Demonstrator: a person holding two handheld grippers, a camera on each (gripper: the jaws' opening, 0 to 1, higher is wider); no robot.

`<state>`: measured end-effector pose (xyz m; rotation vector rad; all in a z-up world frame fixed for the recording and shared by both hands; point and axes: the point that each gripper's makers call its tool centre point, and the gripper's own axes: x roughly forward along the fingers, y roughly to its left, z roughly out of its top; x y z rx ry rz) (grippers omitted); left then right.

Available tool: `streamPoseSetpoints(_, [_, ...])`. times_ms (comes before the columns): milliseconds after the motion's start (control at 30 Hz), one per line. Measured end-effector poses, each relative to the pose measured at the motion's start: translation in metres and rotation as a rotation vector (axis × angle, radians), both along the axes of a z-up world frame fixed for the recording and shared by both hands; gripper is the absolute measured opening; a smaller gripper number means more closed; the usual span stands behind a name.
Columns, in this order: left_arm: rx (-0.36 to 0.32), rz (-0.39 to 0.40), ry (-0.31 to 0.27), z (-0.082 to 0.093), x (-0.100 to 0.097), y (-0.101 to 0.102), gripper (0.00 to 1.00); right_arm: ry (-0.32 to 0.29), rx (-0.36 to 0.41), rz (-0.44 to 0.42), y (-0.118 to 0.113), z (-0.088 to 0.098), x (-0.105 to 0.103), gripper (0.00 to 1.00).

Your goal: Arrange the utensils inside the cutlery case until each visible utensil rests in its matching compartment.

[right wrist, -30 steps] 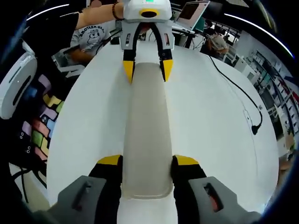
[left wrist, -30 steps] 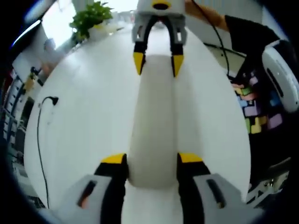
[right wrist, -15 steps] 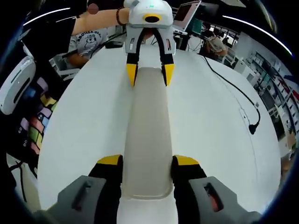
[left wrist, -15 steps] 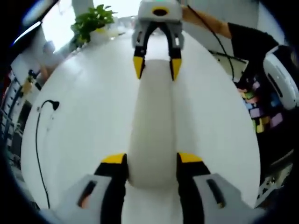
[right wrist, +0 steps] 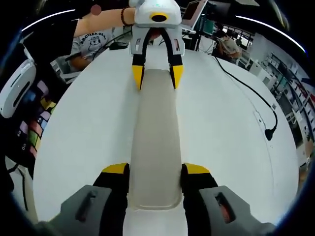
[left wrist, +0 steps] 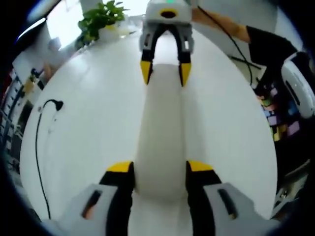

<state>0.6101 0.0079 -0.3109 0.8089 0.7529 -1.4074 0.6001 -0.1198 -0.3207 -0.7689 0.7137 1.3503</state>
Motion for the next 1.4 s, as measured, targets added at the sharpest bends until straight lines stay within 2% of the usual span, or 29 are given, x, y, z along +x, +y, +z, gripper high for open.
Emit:
streamPoseSetpoints(267, [0.02, 0.007, 0.025, -0.008, 0.0, 0.004, 0.44, 0.022, 0.024, 0.003, 0.003, 0.001, 0.0, 0.44])
streamPoseSetpoints(500, [0.004, 0.008, 0.038, -0.007, 0.0, 0.004, 0.44, 0.043, 0.052, -0.029, 0.002, 0.003, 0.0, 0.44])
streamPoseSetpoints(700, [-0.011, 0.009, 0.05, -0.006, -0.001, 0.004, 0.45, 0.02, 0.093, -0.077, -0.01, 0.018, 0.003, 0.46])
streamPoseSetpoints(767, [-0.015, 0.007, 0.045, -0.005, -0.001, 0.005, 0.44, 0.002, 0.123, -0.118, -0.017, 0.026, 0.004, 0.48])
streamPoseSetpoints(833, [-0.027, 0.029, 0.041, -0.001, 0.0, 0.005, 0.44, -0.02, 0.21, -0.157, -0.016, 0.041, 0.003, 0.48])
streamPoseSetpoints(867, [-0.031, 0.037, 0.045, 0.001, 0.0, 0.005, 0.45, -0.012, 0.244, -0.2, -0.019, 0.046, 0.004, 0.49])
streamPoseSetpoints(900, [-0.034, 0.045, 0.044, 0.003, 0.001, 0.006, 0.45, 0.024, 0.242, -0.305, -0.027, 0.045, 0.005, 0.49])
streamPoseSetpoints(933, [-0.039, 0.049, 0.038, 0.005, 0.001, 0.006, 0.45, 0.031, 0.254, -0.38, -0.033, 0.046, 0.009, 0.51])
streamPoseSetpoints(967, [-0.052, 0.049, 0.03, 0.007, 0.0, 0.006, 0.45, -0.016, 0.314, -0.395, -0.032, 0.054, 0.015, 0.51])
streamPoseSetpoints(1000, [-0.065, 0.049, 0.028, 0.01, 0.0, 0.005, 0.44, -0.037, 0.37, -0.443, -0.034, 0.061, 0.017, 0.5])
streamPoseSetpoints(1067, [-0.084, 0.052, 0.025, 0.014, -0.002, 0.004, 0.44, -0.101, 0.435, -0.503, -0.04, 0.074, 0.021, 0.5])
streamPoseSetpoints(1133, [-0.095, 0.057, 0.019, 0.017, -0.002, 0.005, 0.44, -0.123, 0.51, -0.579, -0.045, 0.086, 0.024, 0.51])
streamPoseSetpoints(1167, [-0.103, 0.061, 0.013, 0.018, -0.001, 0.005, 0.44, -0.166, 0.538, -0.637, -0.053, 0.094, 0.026, 0.51])
streamPoseSetpoints(1300, [-0.175, 0.106, 0.005, 0.028, 0.002, 0.003, 0.43, -0.331, 0.573, -0.793, -0.082, 0.115, 0.027, 0.54])
streamPoseSetpoints(1333, [-0.188, 0.107, 0.001, 0.029, 0.002, 0.003, 0.43, -0.358, 0.579, -0.836, -0.088, 0.116, 0.023, 0.55])
streamPoseSetpoints(1400, [-0.208, 0.118, 0.0, 0.031, 0.002, 0.004, 0.43, -0.406, 0.588, -0.868, -0.096, 0.12, 0.015, 0.56])
